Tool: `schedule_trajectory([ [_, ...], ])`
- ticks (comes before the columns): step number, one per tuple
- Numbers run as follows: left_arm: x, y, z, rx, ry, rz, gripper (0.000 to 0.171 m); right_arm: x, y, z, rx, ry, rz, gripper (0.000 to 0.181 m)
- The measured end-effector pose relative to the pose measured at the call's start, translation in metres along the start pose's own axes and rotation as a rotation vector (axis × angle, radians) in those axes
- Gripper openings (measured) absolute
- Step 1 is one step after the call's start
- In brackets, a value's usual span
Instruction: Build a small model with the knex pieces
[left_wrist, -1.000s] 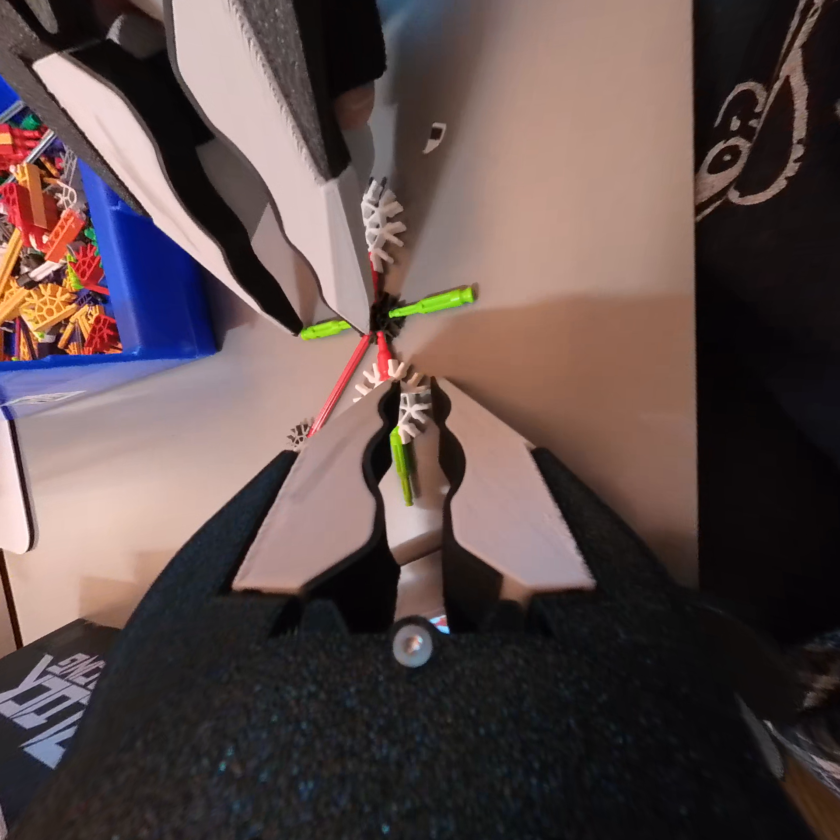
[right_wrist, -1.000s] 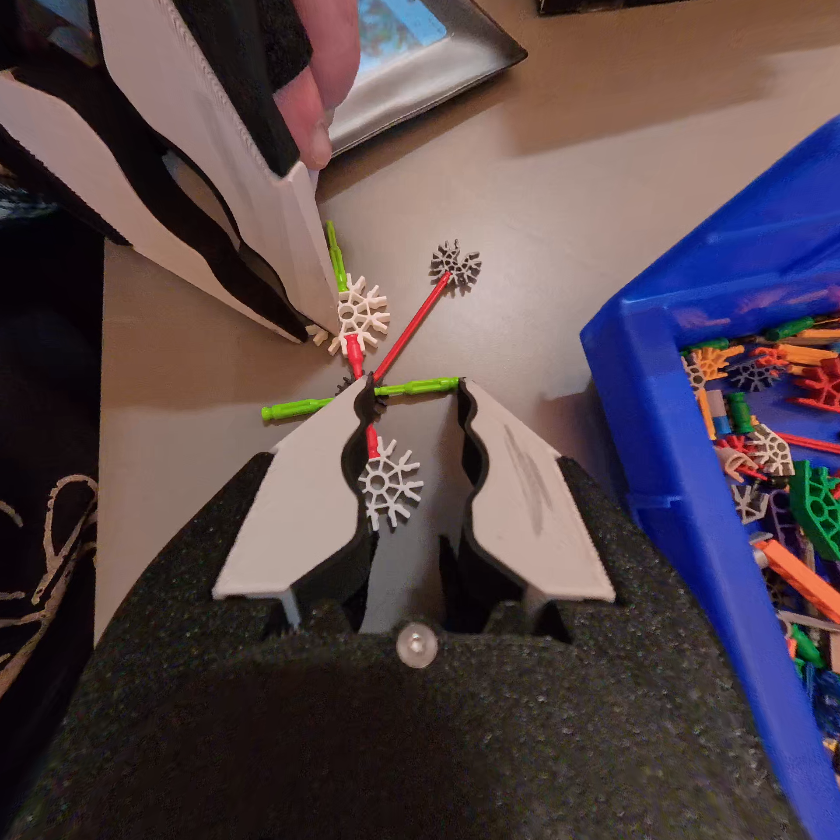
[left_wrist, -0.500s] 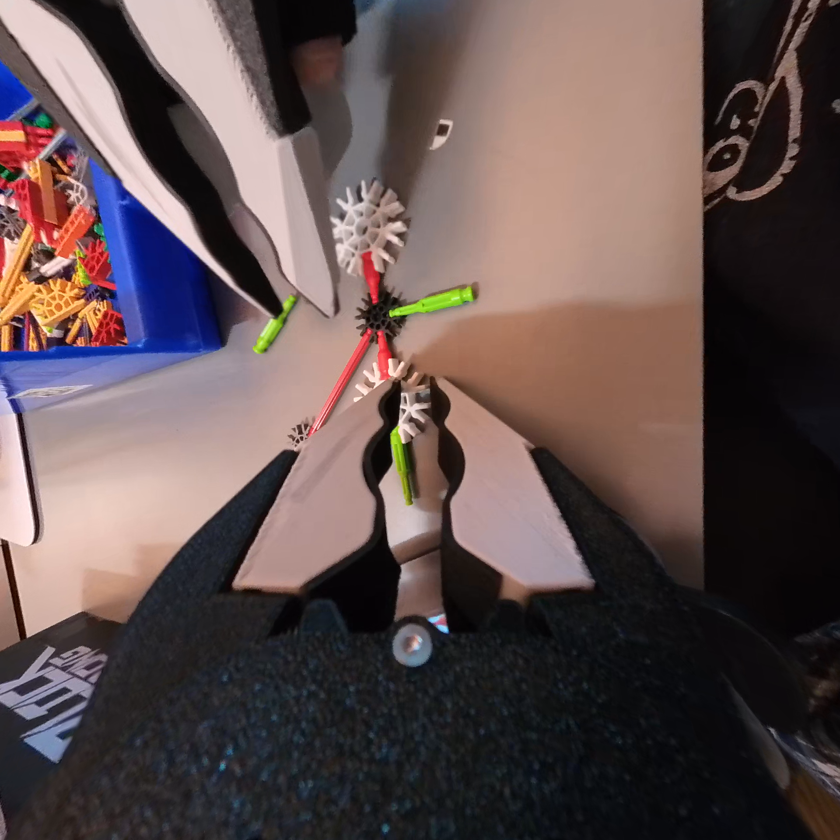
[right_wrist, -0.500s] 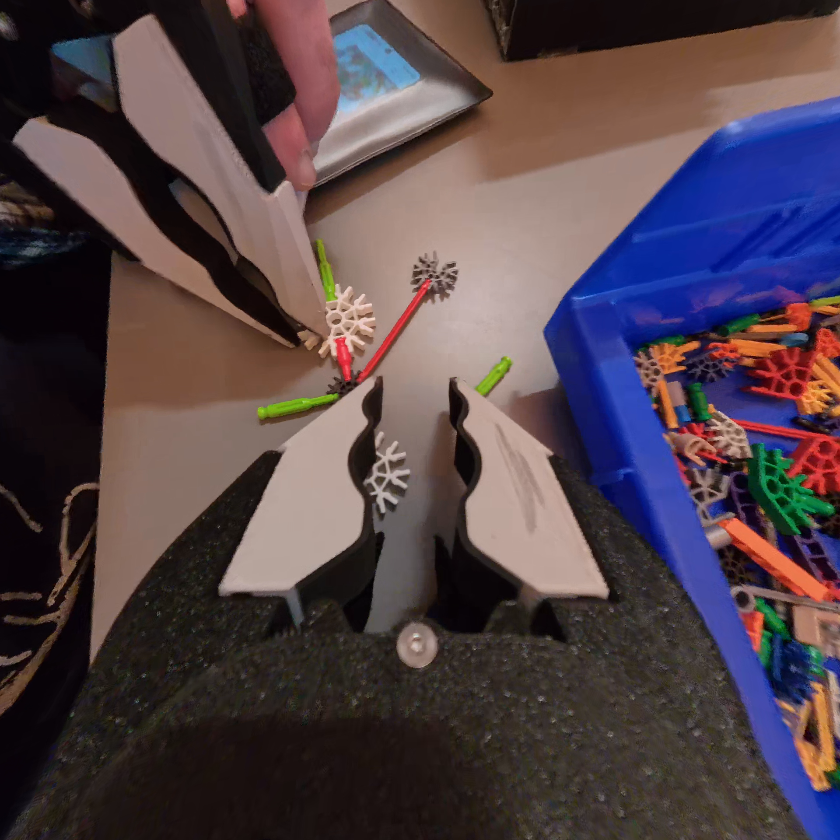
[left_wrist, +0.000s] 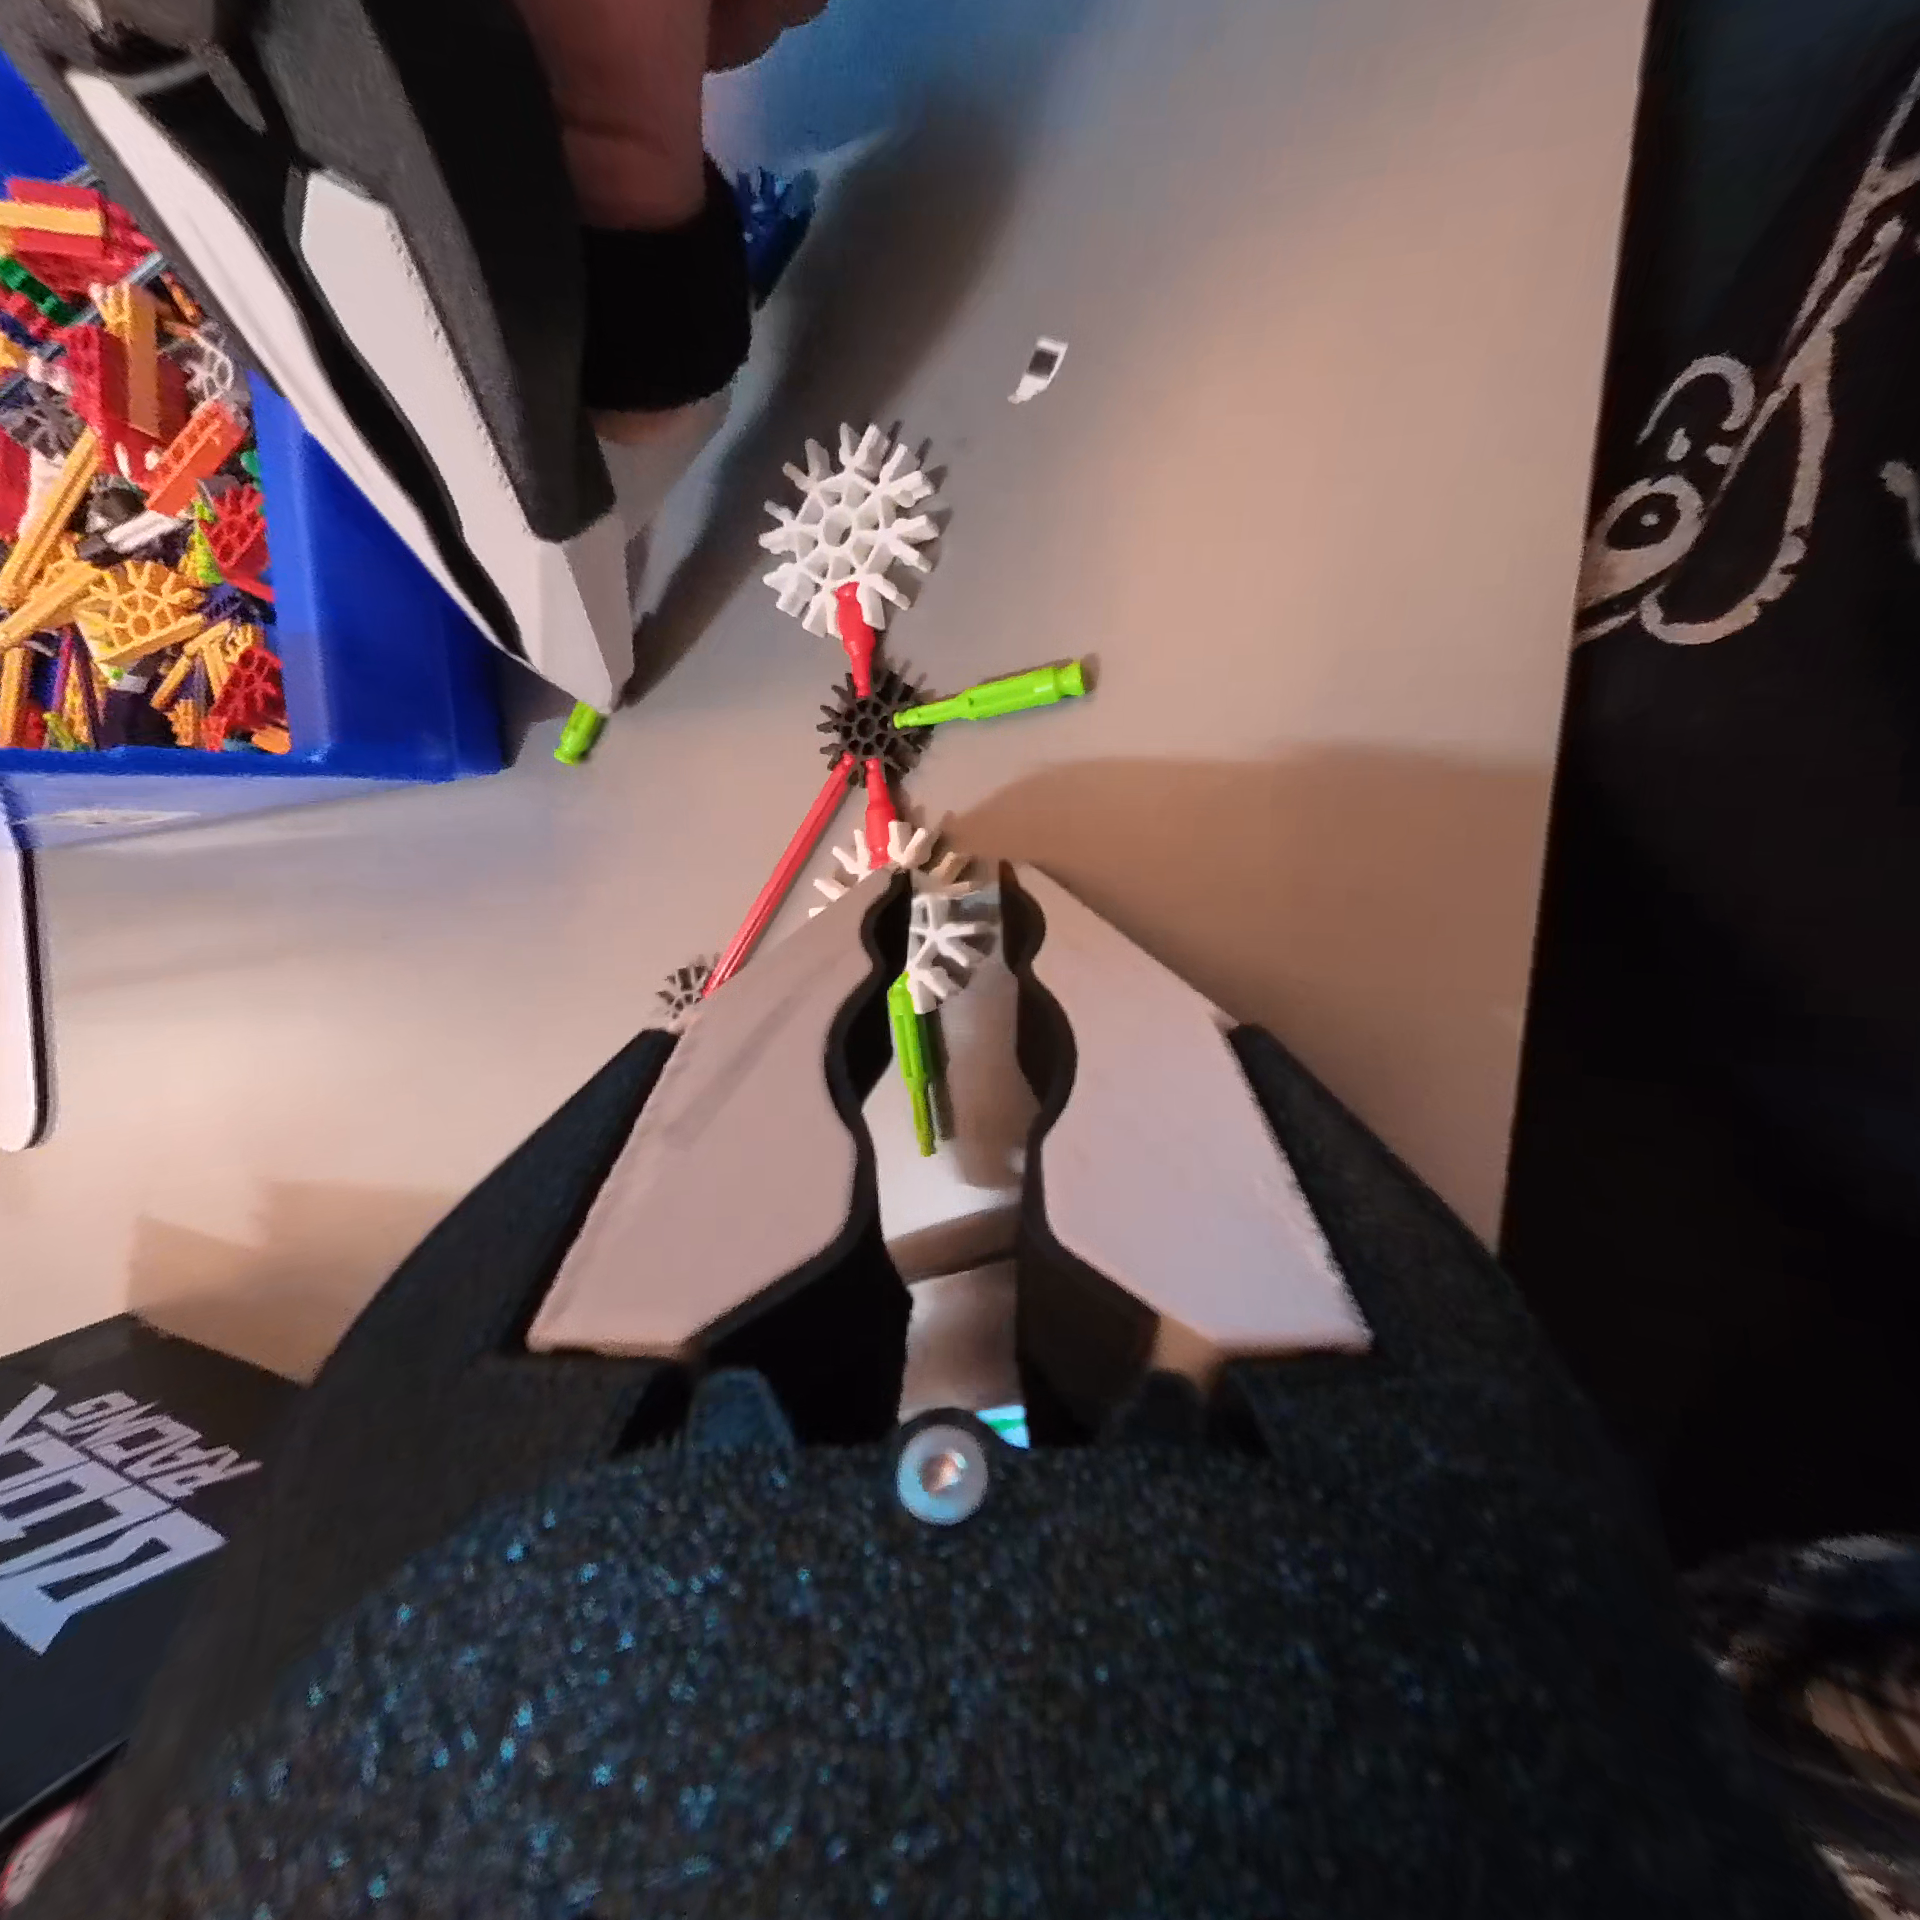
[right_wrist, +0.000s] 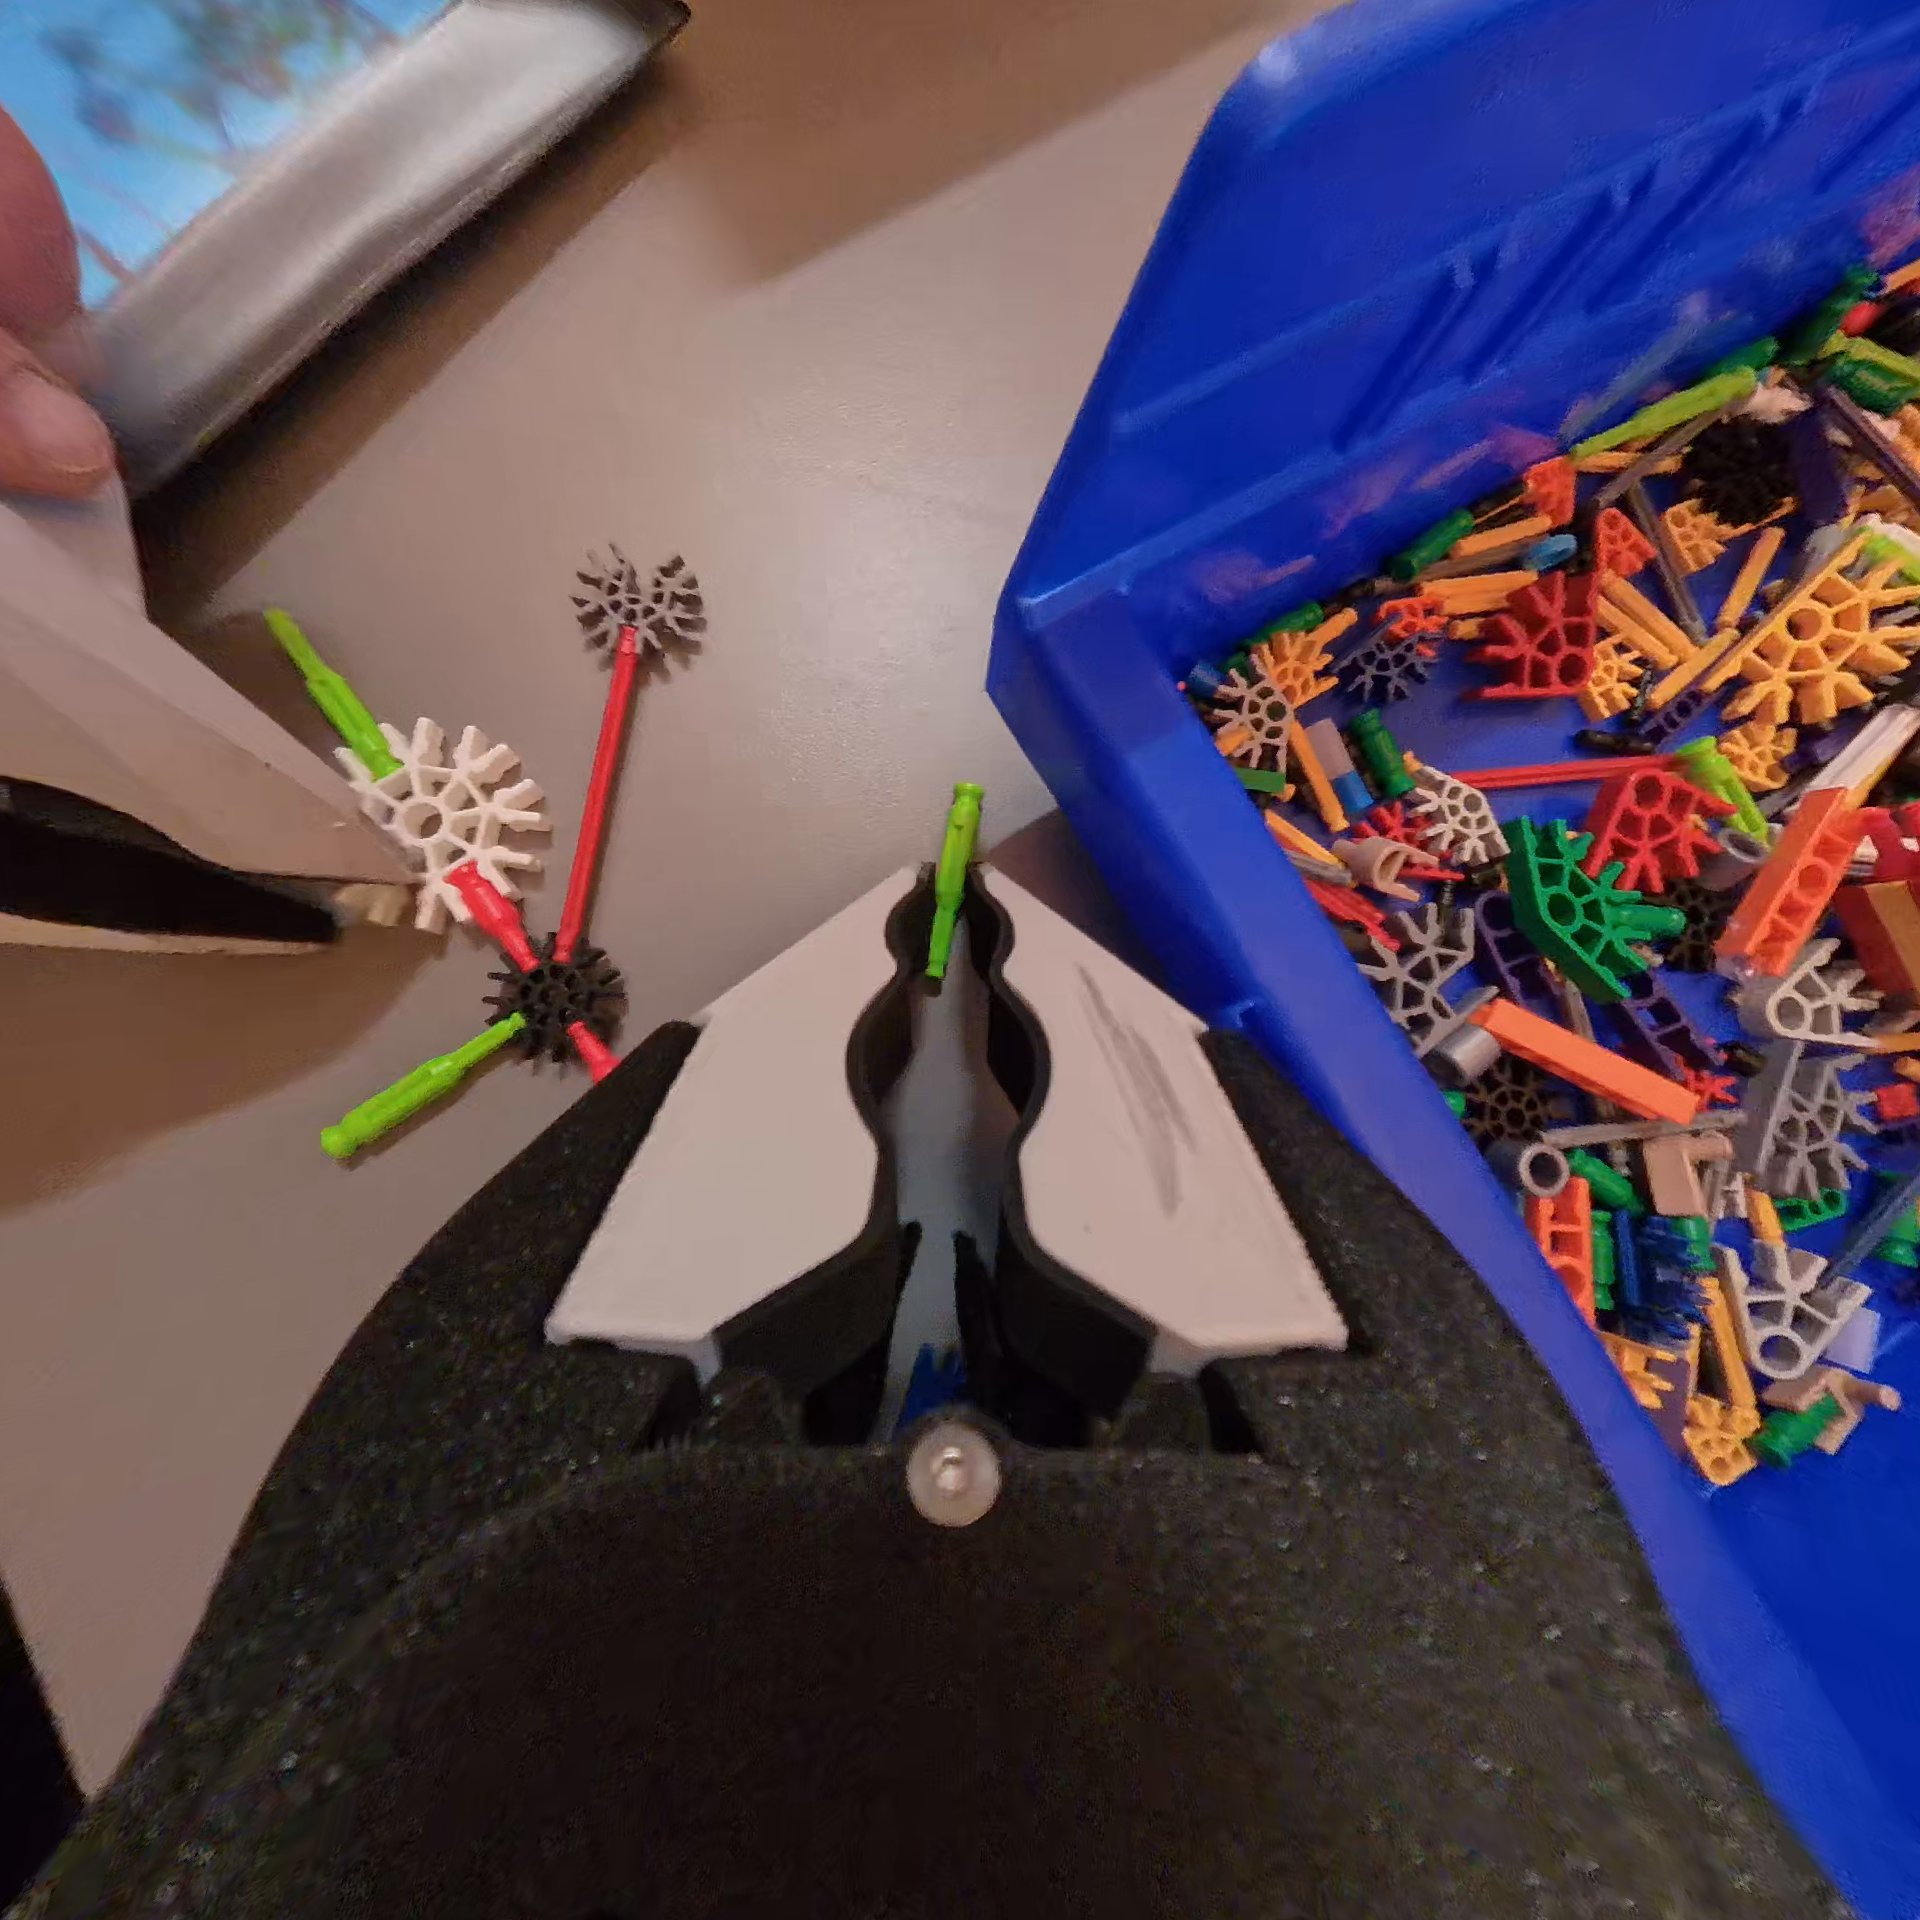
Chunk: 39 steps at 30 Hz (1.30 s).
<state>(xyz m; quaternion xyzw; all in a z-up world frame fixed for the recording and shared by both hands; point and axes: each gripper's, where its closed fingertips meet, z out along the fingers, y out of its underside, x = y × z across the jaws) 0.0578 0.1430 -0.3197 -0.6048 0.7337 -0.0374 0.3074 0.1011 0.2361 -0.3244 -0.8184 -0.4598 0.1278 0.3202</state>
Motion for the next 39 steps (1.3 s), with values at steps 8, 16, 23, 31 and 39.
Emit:
schedule_trajectory([
  [8,0.007,0.005,-0.006,-0.019,0.065,-0.131,0.02,-0.027,-0.008,-0.025,0.078,-0.157,0.16,0.005],
  [16,0.022,-0.019,0.002,0.008,0.051,-0.179,0.022,-0.047,0.002,-0.029,0.067,-0.153,0.218,0.005],
  [23,0.03,-0.033,0.005,0.026,0.024,-0.197,0.028,-0.052,0.013,-0.034,0.066,-0.082,0.264,0.005],
  [31,0.033,-0.039,0.008,0.05,0.028,-0.217,0.028,-0.054,0.018,-0.029,0.039,0.005,0.3,0.007],
  [39,0.035,-0.038,0.007,0.059,0.01,-0.217,0.026,-0.044,0.013,-0.046,0.081,0.001,0.309,0.01],
])
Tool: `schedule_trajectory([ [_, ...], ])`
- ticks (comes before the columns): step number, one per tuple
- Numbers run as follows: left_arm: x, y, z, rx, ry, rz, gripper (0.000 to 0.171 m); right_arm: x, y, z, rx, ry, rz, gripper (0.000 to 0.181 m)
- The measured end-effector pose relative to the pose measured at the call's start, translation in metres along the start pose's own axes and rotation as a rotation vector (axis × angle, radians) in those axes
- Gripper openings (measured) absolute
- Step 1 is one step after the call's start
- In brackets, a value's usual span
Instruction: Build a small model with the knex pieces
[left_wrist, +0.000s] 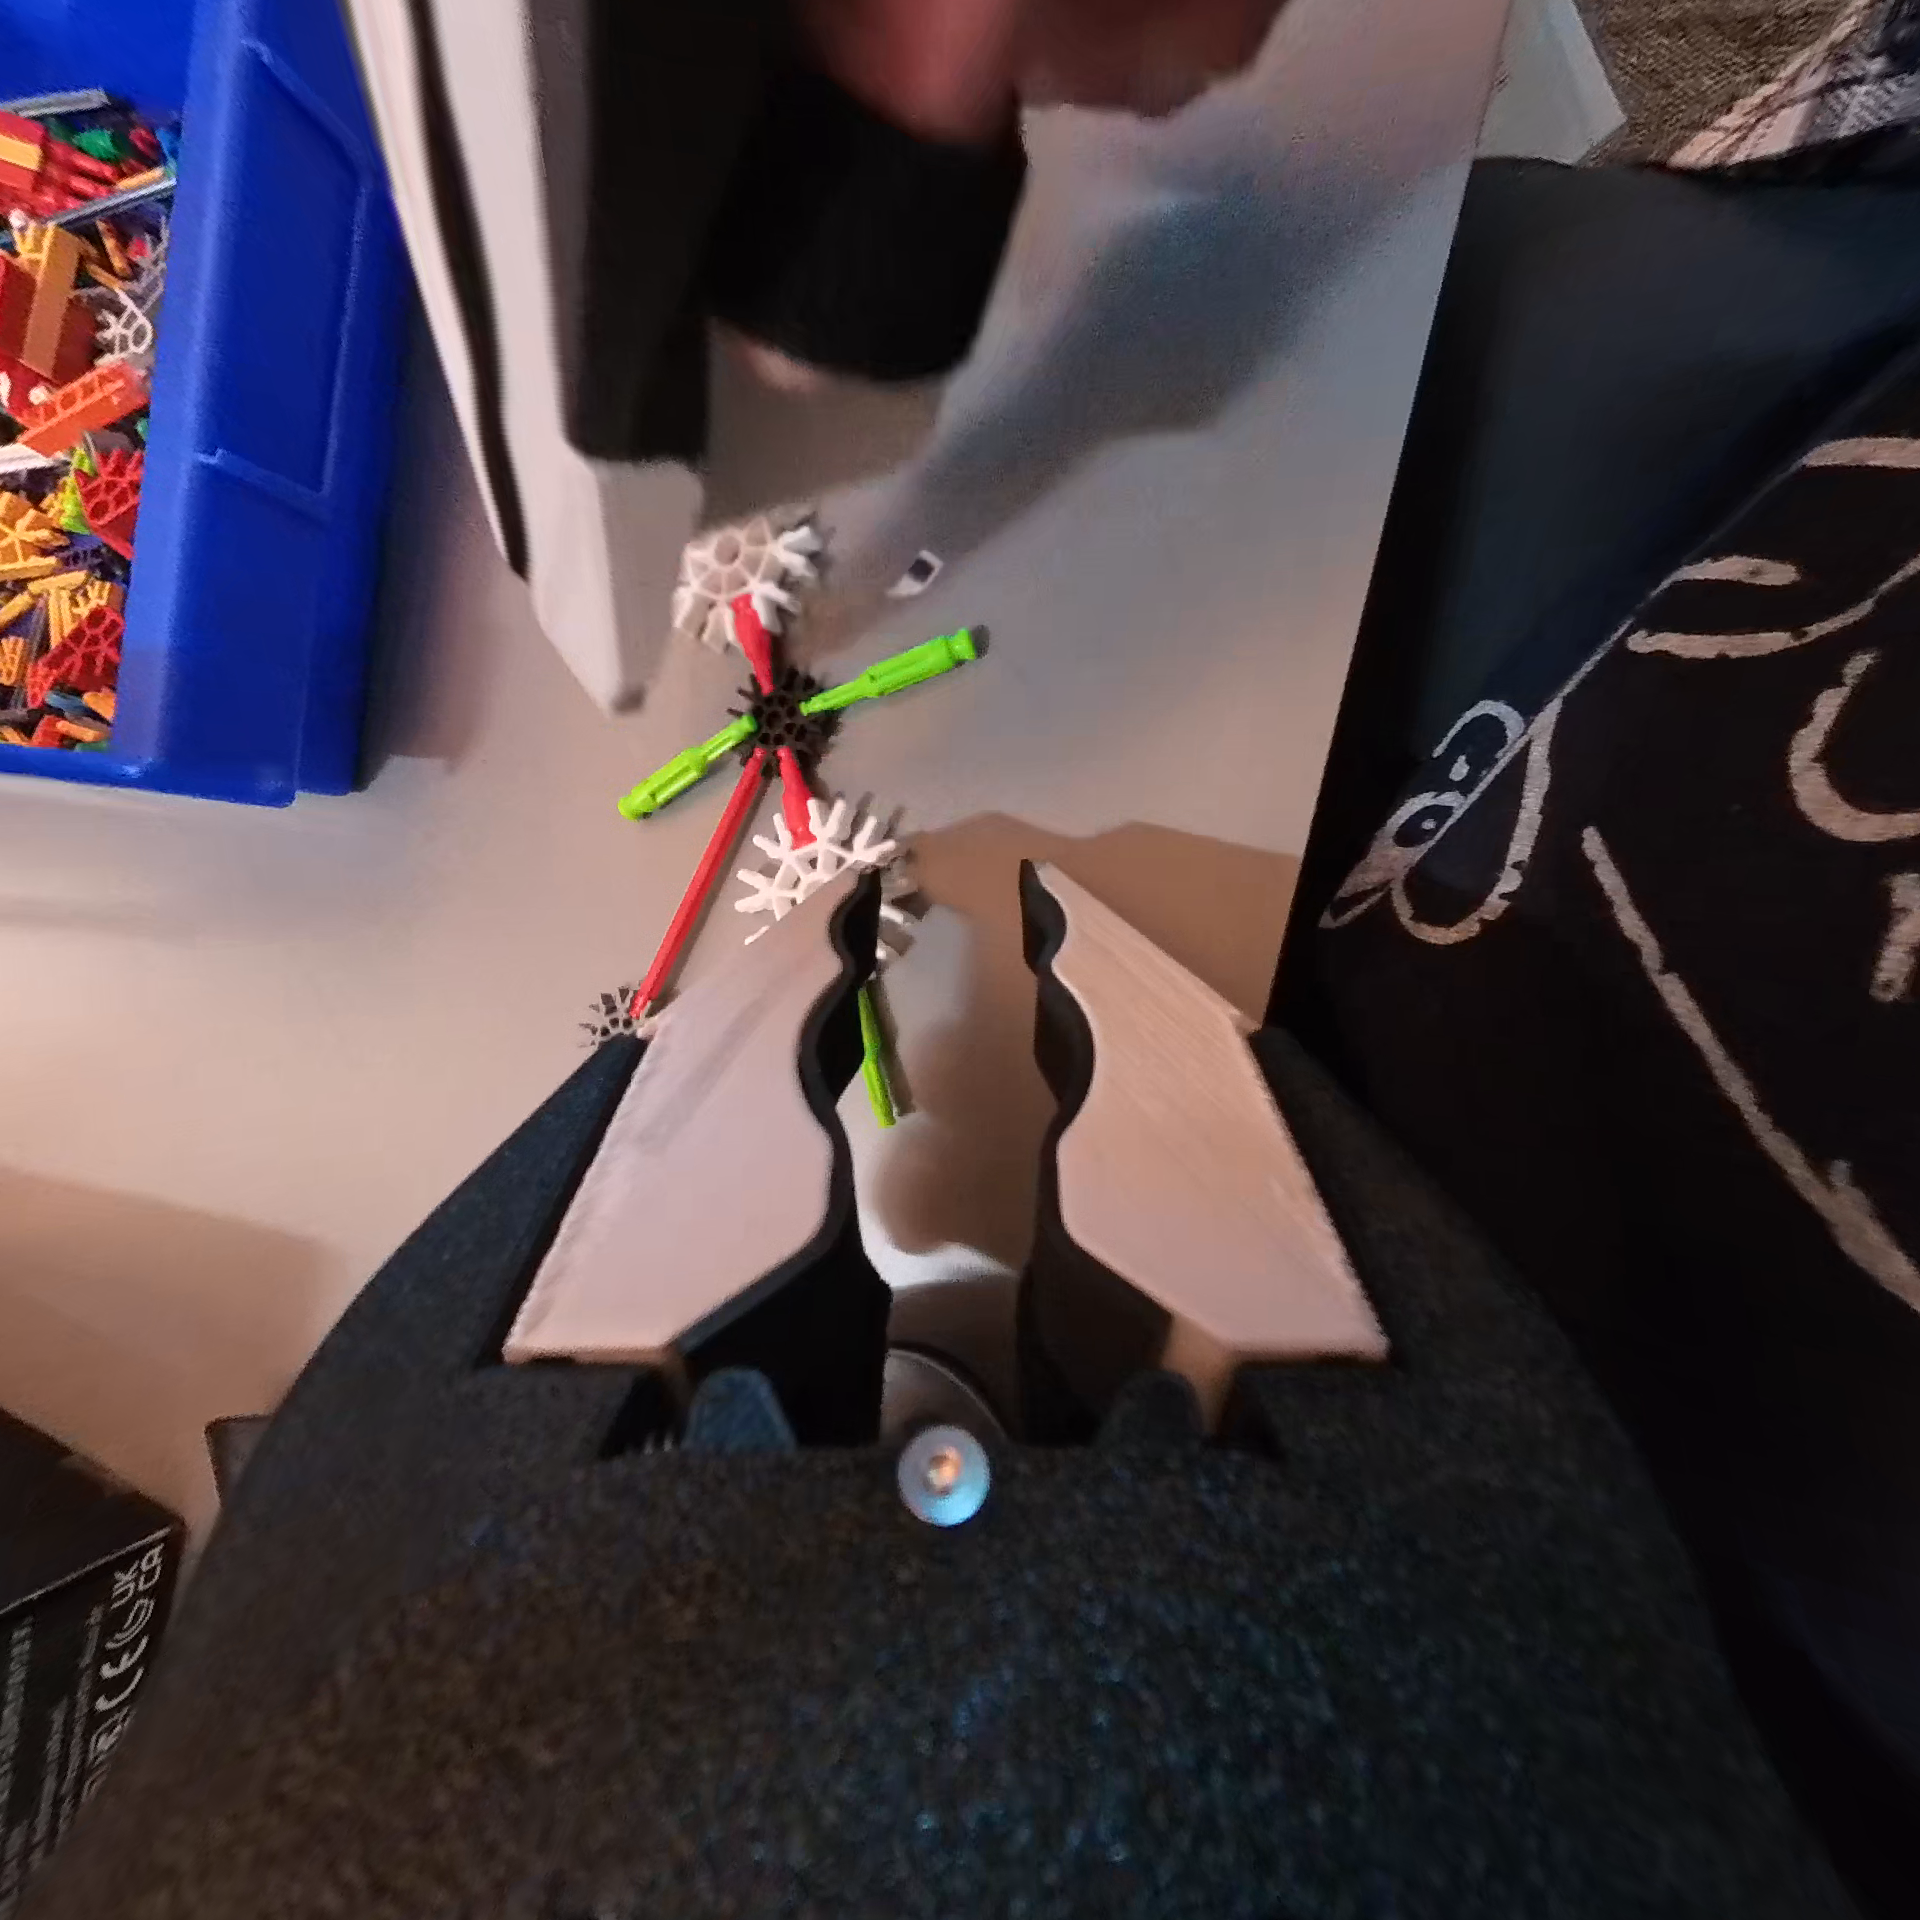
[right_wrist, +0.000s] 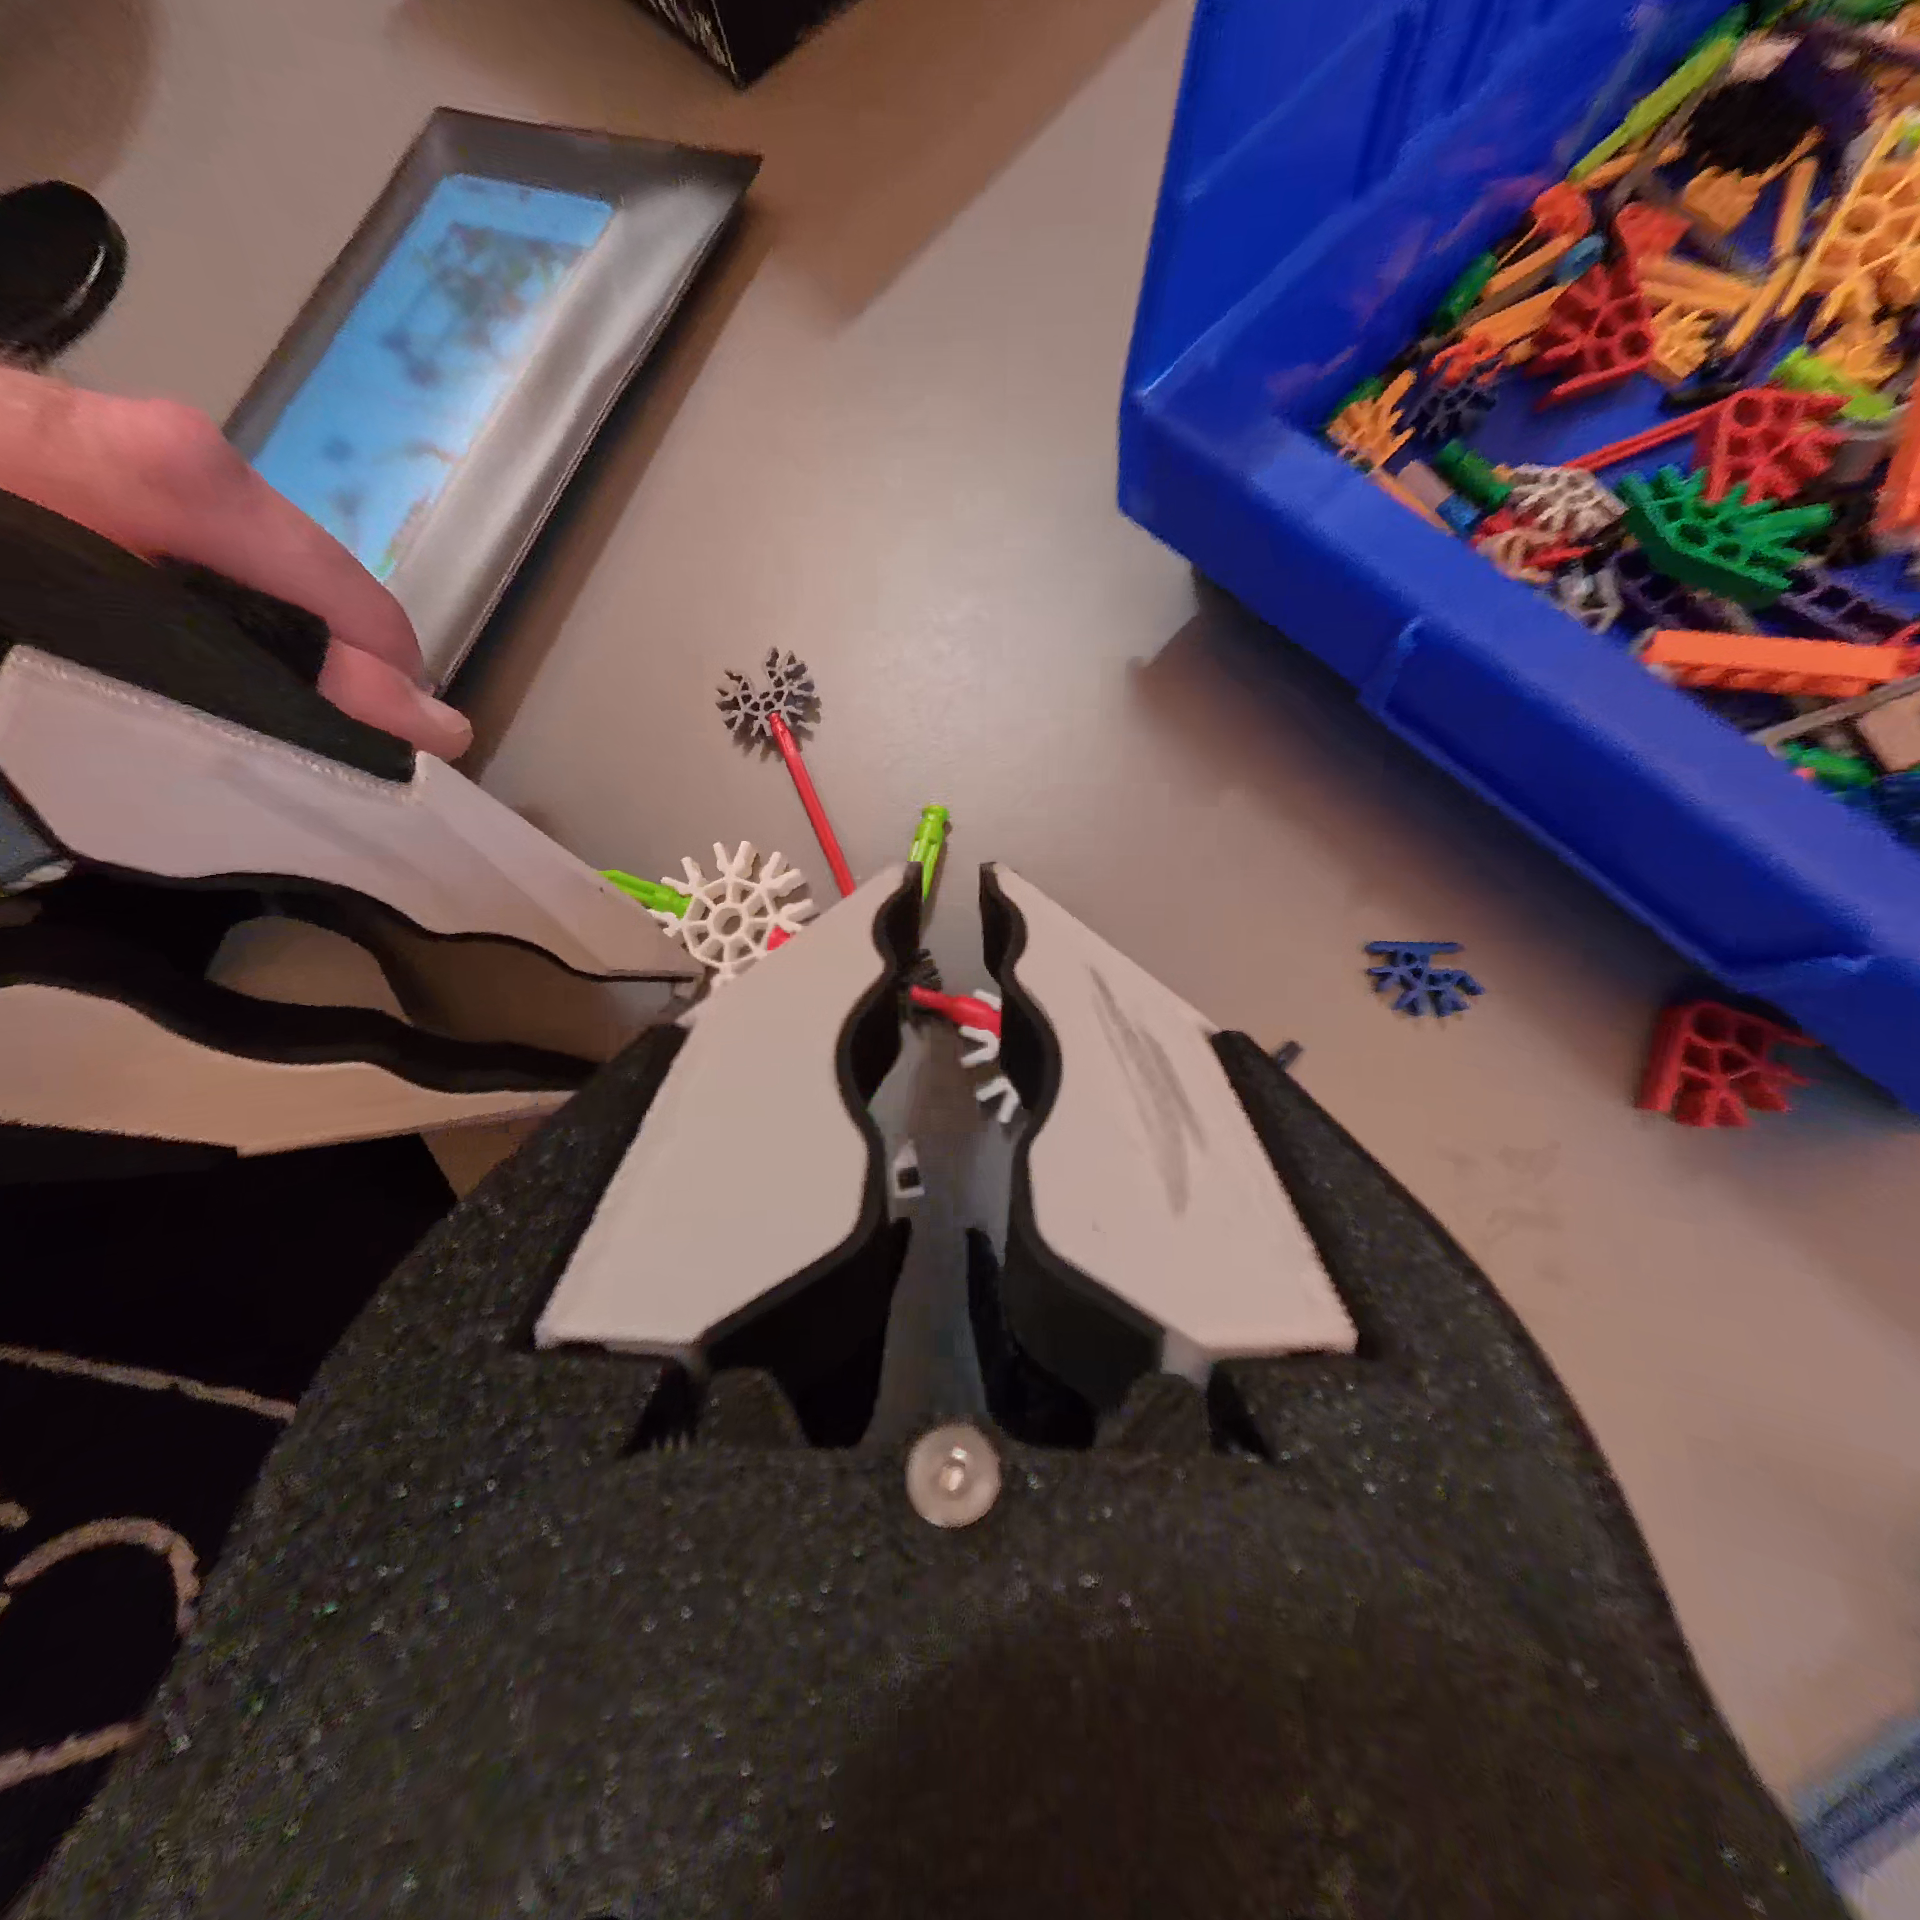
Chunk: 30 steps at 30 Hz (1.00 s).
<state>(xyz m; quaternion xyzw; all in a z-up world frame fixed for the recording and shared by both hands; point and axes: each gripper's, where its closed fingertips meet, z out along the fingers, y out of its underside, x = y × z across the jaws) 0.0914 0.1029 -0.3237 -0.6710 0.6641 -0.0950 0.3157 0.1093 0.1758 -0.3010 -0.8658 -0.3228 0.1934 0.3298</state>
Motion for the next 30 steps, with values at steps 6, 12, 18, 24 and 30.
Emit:
schedule_trajectory([
  [6,0.0,0.0,0.0,0.002,-0.012,-0.003,0.026,-0.002,-0.001,-0.005,-0.063,-0.091,-0.12,0.0],
  [12,0.002,-0.001,0.0,0.003,-0.019,-0.012,0.024,-0.015,0.012,-0.003,-0.149,-0.154,-0.225,0.0],
  [18,0.003,-0.002,0.001,0.001,-0.028,-0.003,0.021,-0.013,0.019,0.005,-0.181,-0.143,-0.228,0.0],
  [24,0.004,-0.002,0.0,-0.001,-0.031,0.002,0.02,-0.012,0.021,0.009,-0.192,-0.133,-0.224,0.0],
  [30,0.005,-0.003,0.0,-0.002,-0.036,0.012,0.017,-0.013,0.019,0.011,-0.184,-0.122,-0.22,0.0],
])
